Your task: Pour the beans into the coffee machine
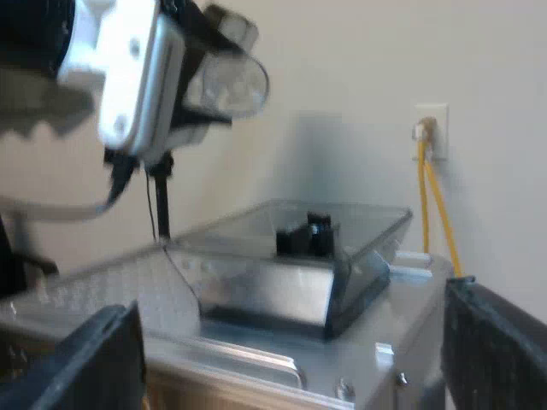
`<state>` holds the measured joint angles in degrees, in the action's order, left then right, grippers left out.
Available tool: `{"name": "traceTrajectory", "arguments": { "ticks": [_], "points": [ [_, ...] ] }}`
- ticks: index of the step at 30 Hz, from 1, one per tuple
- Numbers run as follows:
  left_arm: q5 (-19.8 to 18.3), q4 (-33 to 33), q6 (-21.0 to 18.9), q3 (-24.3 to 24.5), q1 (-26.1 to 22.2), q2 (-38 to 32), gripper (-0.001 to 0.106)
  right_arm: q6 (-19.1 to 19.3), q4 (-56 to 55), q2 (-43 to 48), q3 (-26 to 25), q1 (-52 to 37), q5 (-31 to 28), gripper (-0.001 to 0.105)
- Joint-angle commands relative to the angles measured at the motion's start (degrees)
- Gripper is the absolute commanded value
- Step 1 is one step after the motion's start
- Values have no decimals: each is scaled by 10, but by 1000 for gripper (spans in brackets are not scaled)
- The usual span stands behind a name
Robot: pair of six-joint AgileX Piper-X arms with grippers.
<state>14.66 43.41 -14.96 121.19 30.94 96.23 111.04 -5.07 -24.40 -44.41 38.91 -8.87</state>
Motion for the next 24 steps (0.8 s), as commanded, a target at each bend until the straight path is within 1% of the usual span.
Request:
{"name": "traceTrajectory", "arguments": {
  "ticks": [1, 2, 3, 4, 5, 7, 8, 9, 10, 11, 12, 14, 15, 17, 18, 19, 20, 21, 22, 24],
  "points": [
    [86, -4, -207, 3, 15, -1, 25, 20, -25, 4, -6, 1, -3, 72],
    [101, -1, -257, 3, 20, -1, 25, 20, -30, 4, -6, 1, -3, 72],
    [104, 1, -279, 3, 21, -1, 25, 20, -32, 4, -6, 1, -3, 72],
    [103, 17, -306, 5, 24, -1, 25, 20, -36, 4, -6, 1, -3, 72],
    [101, 28, -312, 5, 25, -1, 25, 20, -38, 4, -6, 1, -3, 72],
    [97, 67, -346, 5, 29, -1, 25, 20, -38, 4, -6, 1, 1, 72],
    [97, 70, -349, 5, 29, -1, 25, 20, -38, 4, -6, 1, 0, 72],
    [94, 81, -363, 5, 29, -2, 25, 20, -38, 4, -6, 1, 0, 72],
    [82, 100, -402, 5, 29, -6, 25, 20, -38, 4, -6, 1, 0, 72],
    [81, 100, -407, 5, 29, -6, 25, 20, -38, 4, -6, 1, 0, 72],
    [69, 108, -441, 5, 26, -13, 25, 20, -38, 4, -6, 1, 0, 72],
    [56, 116, -491, 5, 24, -26, 25, 20, -38, 4, -6, 1, 0, 72],
    [56, 119, -499, 5, 24, -29, 25, 20, -38, 4, -6, 1, 0, 72],
    [54, 124, -532, 5, 22, -41, 25, 20, -38, 4, -6, 1, 0, 72],
    [53, 125, -535, 5, 22, -42, 25, 20, -38, 4, -6, 1, 0, 72],
    [47, 130, -556, 5, 20, -54, 25, 20, -38, 4, -6, 1, 4, 72],
    [41, 133, -580, 5, 18, -67, 25, 20, -38, 4, -6, 1, 40, 72],
    [40, 135, -585, 5, 17, -72, 25, 20, -38, 4, -6, 1, 54, 72],
    [38, 140, -598, 5, 13, -82, 25, 20, -38, 4, -6, 1, 81, 72],
    [33, 148, -609, 5, 11, -90, 25, 20, -38, 4, -6, 1, 99, 72]
  ]
}}
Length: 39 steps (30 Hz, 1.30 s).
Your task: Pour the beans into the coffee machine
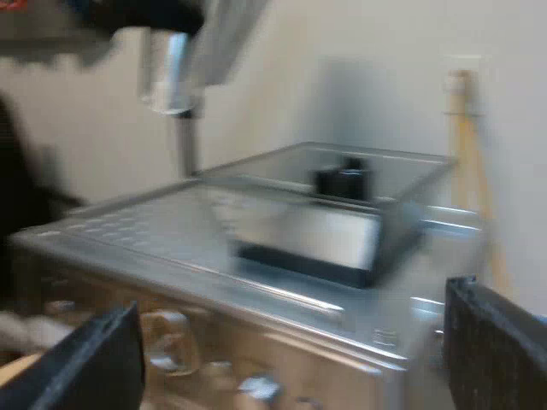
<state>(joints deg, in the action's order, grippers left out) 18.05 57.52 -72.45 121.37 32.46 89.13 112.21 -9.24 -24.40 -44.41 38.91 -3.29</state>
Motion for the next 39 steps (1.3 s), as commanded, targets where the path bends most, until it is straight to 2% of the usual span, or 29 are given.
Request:
{"name": "traceTrajectory", "arguments": {
  "ticks": [1, 3, 7, 10, 15, 17, 18, 20, 26, 27, 29, 31, 34, 35, 38, 39],
  "points": [
    [-11, 25, -47, 3, -12, -34, 25, 8, 3, 4, -6, 1, 52, 72],
    [-26, 37, -64, 3, -21, -49, 25, 7, 3, 4, -8, 1, 62, 72],
    [-92, 57, -100, 0, -58, -86, 25, -7, -5, 4, -20, 1, 115, 72],
    [-126, 57, -101, -10, -88, -114, 25, -15, -35, 4, -31, 1, 135, 72],
    [-135, 57, -101, -42, -146, -165, 25, -20, -79, 4, -34, 1, 176, 72],
    [-170, 56, -101, -70, -183, -193, 25, -31, -98, -4, -34, 1, 199, 72],
    [-176, 55, -101, -75, -189, -198, 25, -32, -100, -8, -34, 1, 208, 72],
    [-204, 47, -101, -109, -225, -224, 25, -32, -103, -26, -34, 1, 247, 72],
    [-270, 6, -126, -192, -311, -281, 25, -41, -103, -60, -34, 1, 267, 72],
    [-288, -4, -128, -219, -334, -296, 25, -44, -103, -70, -34, 3, 279, 72],
    [-303, -24, -134, -263, -365, -319, 25, -44, -103, -82, -32, 14, 282, 72],
    [-308, -33, -135, -284, -377, -331, 25, -44, -105, -87, -32, 23, 282, 72],
    [-320, -63, -142, -373, -414, -372, 25, -43, -108, -108, -28, 71, 274, 72],
    [-324, -67, -143, -383, -420, -379, 25, -43, -108, -113, -25, 81, 270, 72],
    [-354, -113, -165, -468, -444, -414, 25, -43, -107, -137, -3, 140, 217, 72],
    [-356, -116, -166, -473, -446, -416, 25, -43, -107, -140, 0, 147, 203, 72]
  ]
}}
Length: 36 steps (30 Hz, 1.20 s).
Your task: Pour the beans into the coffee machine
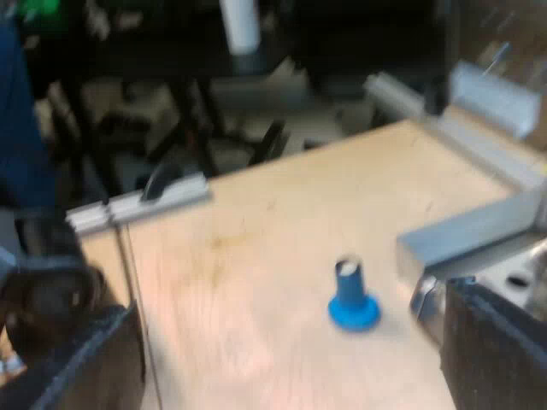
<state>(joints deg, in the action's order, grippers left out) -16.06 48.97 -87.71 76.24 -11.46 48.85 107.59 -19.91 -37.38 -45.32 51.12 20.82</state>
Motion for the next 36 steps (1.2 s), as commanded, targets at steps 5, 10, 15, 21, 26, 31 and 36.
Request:
{"name": "traceTrajectory", "arguments": {
  "ticks": [5, 10, 15, 21, 26, 31, 36],
  "points": [
    [-25, -76, -39, -132, -46, -61, 25, -12, 72, -34, 60, 99, -151, 72],
    [-45, -126, -51, -209, -47, -88, 25, -56, 168, -44, 106, 120, -213, 72],
    [-47, -193, -82, -271, -47, -92, 25, -59, 202, -56, 124, 120, -214, 72],
    [-59, -257, -85, -342, -47, -92, 25, -59, 276, -105, 149, 120, -258, 81],
    [-59, -308, -85, -393, -47, -91, 25, -58, 323, -154, 149, 120, -280, 92],
    [-67, -407, -85, -460, -47, -91, 25, -58, 369, -208, 149, 120, -279, 92],
    [-69, -478, -84, -515, -47, -91, 25, -58, 422, -248, 149, 120, -279, 92]
  ]
}}
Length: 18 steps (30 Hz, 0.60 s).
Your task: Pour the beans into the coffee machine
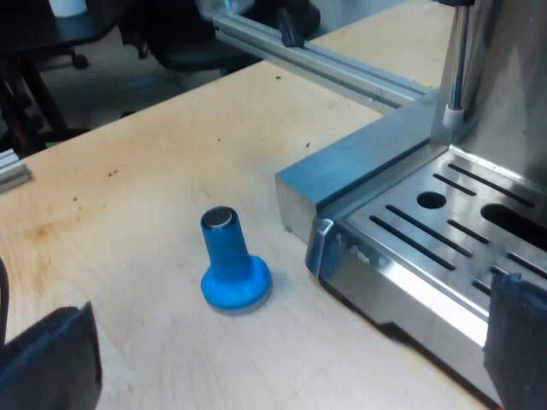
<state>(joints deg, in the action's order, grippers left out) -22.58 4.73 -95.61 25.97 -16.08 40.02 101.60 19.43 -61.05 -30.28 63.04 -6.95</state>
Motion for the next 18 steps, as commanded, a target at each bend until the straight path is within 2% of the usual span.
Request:
{"name": "traceTrajectory", "arguments": {
  "ticks": [1, 4, 9, 10, 18],
  "points": [
    [-4, -47, -5, -26, -1, -3, 25, 2, 38, -17, -1, 1, -1, 92],
    [-4, -83, 1, -57, -1, 0, 25, 2, 59, -34, -1, 1, -1, 92],
    [-4, -127, 7, -80, -1, 25, 25, 14, 65, -51, -1, 1, -1, 92],
    [-4, -160, 7, -89, -1, 48, 25, 15, 65, -53, -1, 1, -1, 92],
    [-4, -215, 7, -92, 2, 111, 25, 29, 87, -54, -1, 1, -4, 92]
  ]
}}
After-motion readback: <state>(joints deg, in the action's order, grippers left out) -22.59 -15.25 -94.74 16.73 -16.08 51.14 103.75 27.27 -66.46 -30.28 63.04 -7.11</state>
